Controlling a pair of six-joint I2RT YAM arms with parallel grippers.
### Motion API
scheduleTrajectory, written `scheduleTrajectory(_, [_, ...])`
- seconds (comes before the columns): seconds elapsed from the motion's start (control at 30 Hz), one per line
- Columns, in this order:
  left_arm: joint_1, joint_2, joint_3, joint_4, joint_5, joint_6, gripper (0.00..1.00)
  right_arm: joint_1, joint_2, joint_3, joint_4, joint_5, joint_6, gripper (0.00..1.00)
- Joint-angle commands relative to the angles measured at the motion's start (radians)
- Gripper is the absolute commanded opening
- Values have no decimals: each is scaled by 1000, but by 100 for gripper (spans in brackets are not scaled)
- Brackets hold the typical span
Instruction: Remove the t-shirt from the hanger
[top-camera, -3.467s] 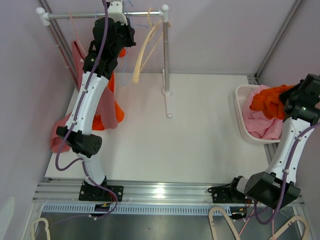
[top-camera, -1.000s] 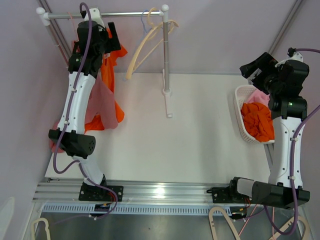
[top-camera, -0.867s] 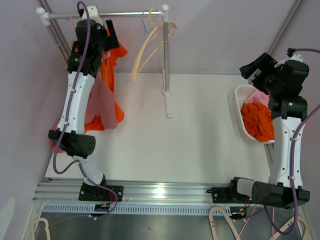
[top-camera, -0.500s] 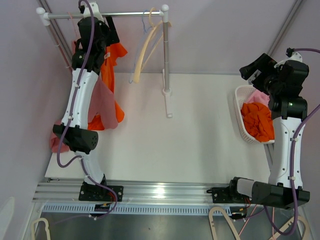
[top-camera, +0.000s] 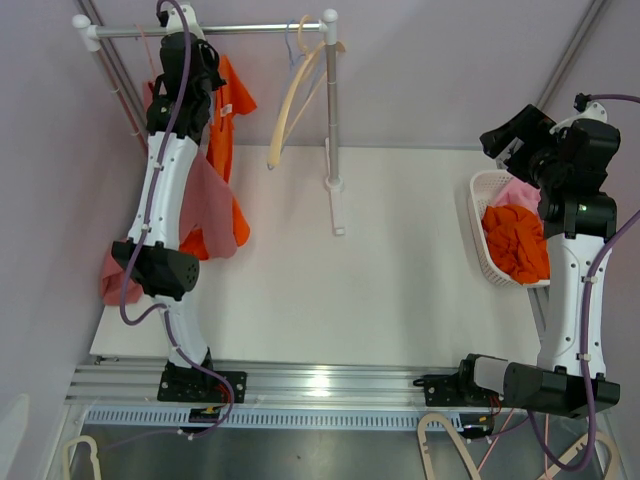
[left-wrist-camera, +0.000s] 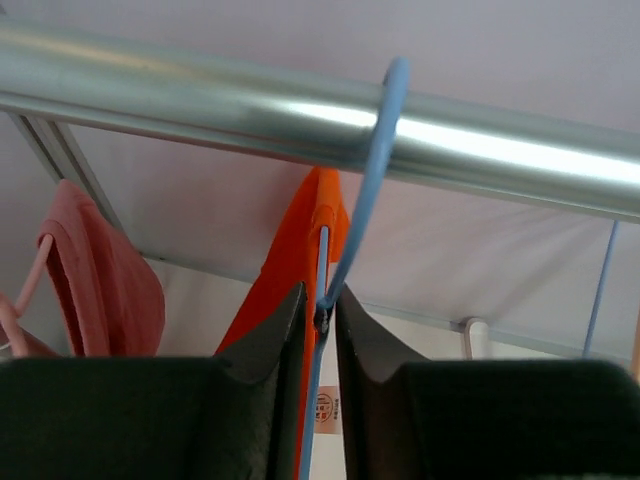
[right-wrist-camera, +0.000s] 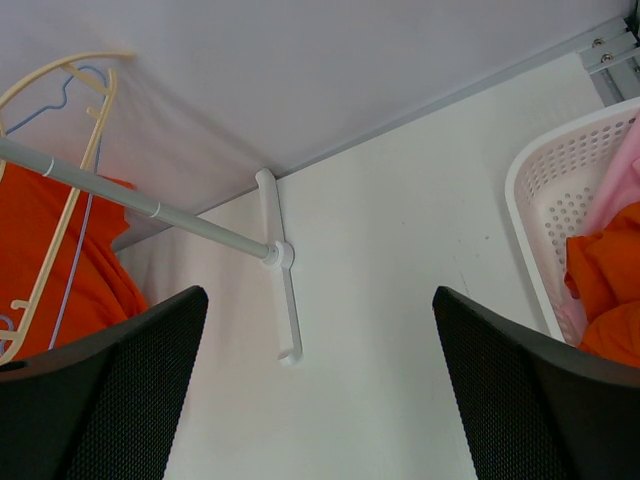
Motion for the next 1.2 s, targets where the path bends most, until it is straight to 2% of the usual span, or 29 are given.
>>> scheduleTrajectory(0.0, [23,10,63,19,8,-5,20,8,-4,40,12,-7,-2,99])
scheduleTrajectory(0.23, [45,36,63,7,42,-29,34,16,-5,29,16,-11,-3,99])
scheduleTrajectory(0.3, [45,39,63,4,46,-29,31,16,-8,26,19,-11,-2,99])
scheduleTrajectory(0.33, [45,41,63,3,47,-29,20,16,-8,26,19,-9,-2,99])
scheduleTrajectory(0.43, [45,44,66,0,45,-34,1,17,-19,18,19,0,-2,99])
scheduleTrajectory(0.57, [45,33,73,-1,74,-52,1,17,-22,9,31,-9,1,99])
scheduleTrajectory(0.77, [40,-76,63,48,189,-94,1,22,-20,0,34,-29,0,100])
scheduleTrajectory(0.9, [22,-137,32,114,168,-51,1,25,-31,-3,35,-35,0,99])
scheduleTrajectory(1.03, [22,-177,3,89,232,-83,1,30,-39,-5,34,-60,1,100])
scheduleTrajectory(1.13, [22,-212,7,56,344,-129,1,92,-25,26,3,-60,-72,99])
scheduleTrajectory(1.17, [20,-238,3,27,346,-143,1,155,-18,40,-30,-49,-100,100])
